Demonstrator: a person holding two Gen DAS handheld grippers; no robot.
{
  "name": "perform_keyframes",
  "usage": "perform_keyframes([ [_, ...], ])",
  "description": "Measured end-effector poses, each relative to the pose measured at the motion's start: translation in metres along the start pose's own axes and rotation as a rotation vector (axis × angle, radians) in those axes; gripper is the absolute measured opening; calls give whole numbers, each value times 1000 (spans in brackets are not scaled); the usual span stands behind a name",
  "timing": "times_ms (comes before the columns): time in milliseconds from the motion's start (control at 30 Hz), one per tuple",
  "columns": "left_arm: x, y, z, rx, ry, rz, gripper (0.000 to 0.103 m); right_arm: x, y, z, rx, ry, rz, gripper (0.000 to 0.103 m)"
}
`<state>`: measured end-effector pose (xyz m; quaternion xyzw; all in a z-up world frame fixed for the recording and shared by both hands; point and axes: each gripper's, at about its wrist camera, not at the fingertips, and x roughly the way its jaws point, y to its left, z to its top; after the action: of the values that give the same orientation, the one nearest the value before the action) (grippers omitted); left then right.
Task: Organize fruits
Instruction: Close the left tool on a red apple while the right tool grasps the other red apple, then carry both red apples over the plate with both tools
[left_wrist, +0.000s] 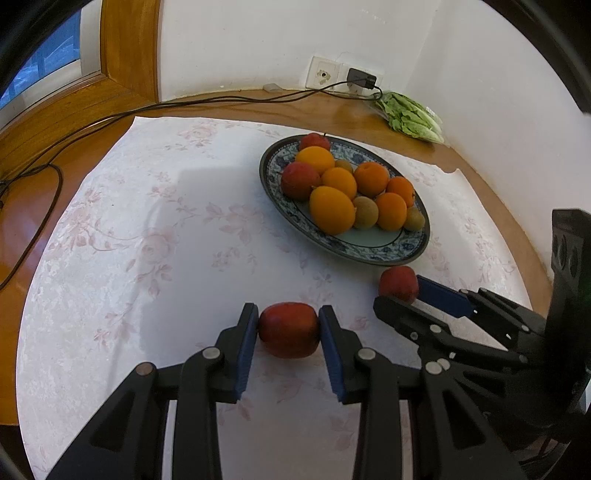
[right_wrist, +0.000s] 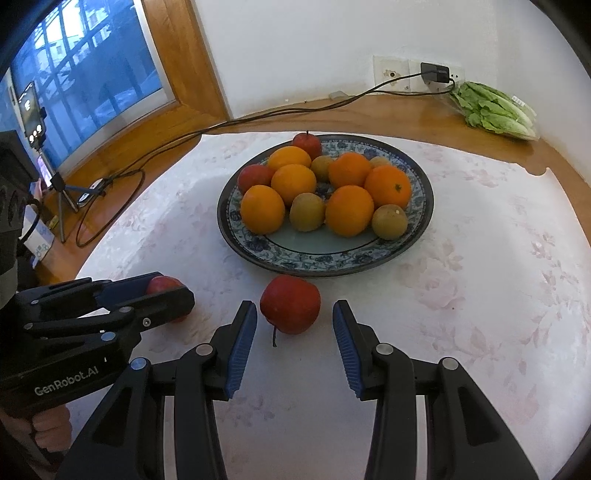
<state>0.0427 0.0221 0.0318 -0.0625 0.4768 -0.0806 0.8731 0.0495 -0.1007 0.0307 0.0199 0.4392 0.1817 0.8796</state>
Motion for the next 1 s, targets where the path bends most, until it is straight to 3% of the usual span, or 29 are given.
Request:
perform_keyframes([
  [200, 0, 0, 0, 1, -1, 2, 35, 1, -1, 0, -3, -8, 0, 33],
  [1000, -13, -19, 9, 61, -49, -11, 35, -24, -12, -1, 27, -53, 34, 33],
])
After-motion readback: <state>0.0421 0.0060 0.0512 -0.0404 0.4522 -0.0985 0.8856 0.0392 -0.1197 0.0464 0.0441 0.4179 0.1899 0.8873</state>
